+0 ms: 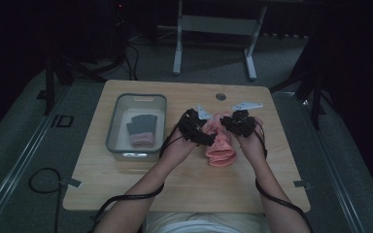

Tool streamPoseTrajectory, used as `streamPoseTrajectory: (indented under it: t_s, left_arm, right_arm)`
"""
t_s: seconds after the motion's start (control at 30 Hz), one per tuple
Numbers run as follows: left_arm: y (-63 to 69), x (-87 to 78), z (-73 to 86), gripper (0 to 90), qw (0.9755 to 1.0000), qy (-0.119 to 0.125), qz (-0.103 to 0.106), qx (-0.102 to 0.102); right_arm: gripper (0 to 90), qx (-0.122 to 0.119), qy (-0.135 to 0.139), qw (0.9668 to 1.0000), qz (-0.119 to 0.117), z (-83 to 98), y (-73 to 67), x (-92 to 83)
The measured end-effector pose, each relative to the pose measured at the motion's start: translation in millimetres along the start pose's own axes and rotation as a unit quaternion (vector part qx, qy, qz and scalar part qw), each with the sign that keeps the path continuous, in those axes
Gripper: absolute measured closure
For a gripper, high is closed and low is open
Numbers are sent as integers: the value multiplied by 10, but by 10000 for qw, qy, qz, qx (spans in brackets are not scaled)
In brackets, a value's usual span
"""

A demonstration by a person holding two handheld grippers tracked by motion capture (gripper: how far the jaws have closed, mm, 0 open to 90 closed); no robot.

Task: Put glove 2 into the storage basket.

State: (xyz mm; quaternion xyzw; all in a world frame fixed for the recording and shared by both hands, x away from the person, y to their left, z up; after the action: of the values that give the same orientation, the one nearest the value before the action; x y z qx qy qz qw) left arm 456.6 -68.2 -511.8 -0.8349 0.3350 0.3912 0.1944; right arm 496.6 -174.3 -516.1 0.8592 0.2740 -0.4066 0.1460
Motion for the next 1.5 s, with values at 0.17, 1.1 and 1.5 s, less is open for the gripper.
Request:
streamPoseTrajectory:
  t_s: [0.17,1.1,1.5]
  left_arm:
    - [-87,201,-40,127,9997,-168,21,-168]
    - [-103,1094,207,528,9625,-985,2033,-1504]
    - [-42,920,80,773,9721,-1084,1728,-1160]
  right_arm:
    - [572,127,-187,9997,121,130,53,137]
    - [537,1003,-1146,9801,-1271,595,235,565]
    - [628,1179,-868,9810,-1270,542,201,463]
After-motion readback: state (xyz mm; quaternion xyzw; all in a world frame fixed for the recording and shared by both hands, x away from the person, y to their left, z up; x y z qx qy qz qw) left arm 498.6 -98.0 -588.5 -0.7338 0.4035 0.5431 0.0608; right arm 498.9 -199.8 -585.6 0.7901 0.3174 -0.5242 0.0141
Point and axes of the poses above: each handheld gripper's, and its own axes: x roughly forward along the jaws, z roughly out of its underside, y roughly to its right, the point moved 9 cm from there along x, roughly forward along the jaws, and after that the axes turned 13 degrees about -y, right-handed, at the moved point
